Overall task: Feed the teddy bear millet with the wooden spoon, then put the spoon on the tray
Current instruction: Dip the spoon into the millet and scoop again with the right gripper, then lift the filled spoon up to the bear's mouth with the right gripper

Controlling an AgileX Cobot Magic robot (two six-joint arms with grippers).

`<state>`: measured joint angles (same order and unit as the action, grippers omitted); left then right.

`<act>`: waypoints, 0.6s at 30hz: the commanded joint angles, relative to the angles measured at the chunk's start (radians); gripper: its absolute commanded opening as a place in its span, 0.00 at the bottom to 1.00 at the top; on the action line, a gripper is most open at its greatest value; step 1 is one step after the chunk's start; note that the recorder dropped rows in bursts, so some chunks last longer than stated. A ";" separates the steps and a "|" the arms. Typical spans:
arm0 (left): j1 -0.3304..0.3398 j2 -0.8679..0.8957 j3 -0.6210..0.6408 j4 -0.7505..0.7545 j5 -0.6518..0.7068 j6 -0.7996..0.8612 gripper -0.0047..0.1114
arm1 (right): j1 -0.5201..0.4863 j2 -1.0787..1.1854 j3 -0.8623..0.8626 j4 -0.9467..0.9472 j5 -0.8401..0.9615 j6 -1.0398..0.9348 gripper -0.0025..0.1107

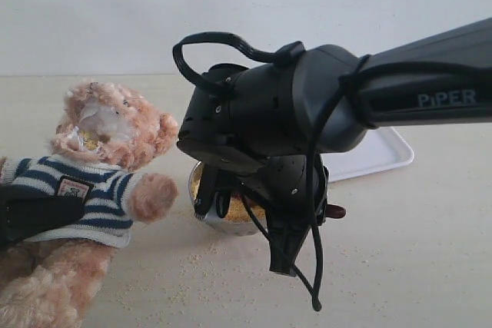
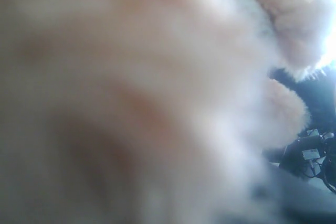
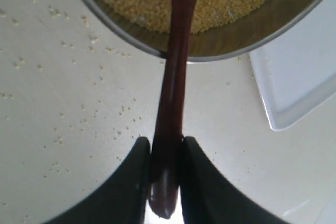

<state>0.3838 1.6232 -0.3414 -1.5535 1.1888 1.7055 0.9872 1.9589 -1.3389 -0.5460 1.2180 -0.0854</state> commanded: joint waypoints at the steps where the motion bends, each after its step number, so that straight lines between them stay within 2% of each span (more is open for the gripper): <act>1: 0.003 -0.001 -0.008 -0.009 0.032 0.007 0.08 | -0.001 -0.006 -0.002 0.058 0.003 -0.015 0.03; 18: 0.003 -0.001 -0.008 -0.009 0.032 0.007 0.08 | -0.138 -0.131 -0.047 0.328 0.003 -0.036 0.03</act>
<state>0.3838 1.6232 -0.3414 -1.5535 1.1888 1.7055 0.8728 1.8601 -1.3823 -0.2429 1.2176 -0.1093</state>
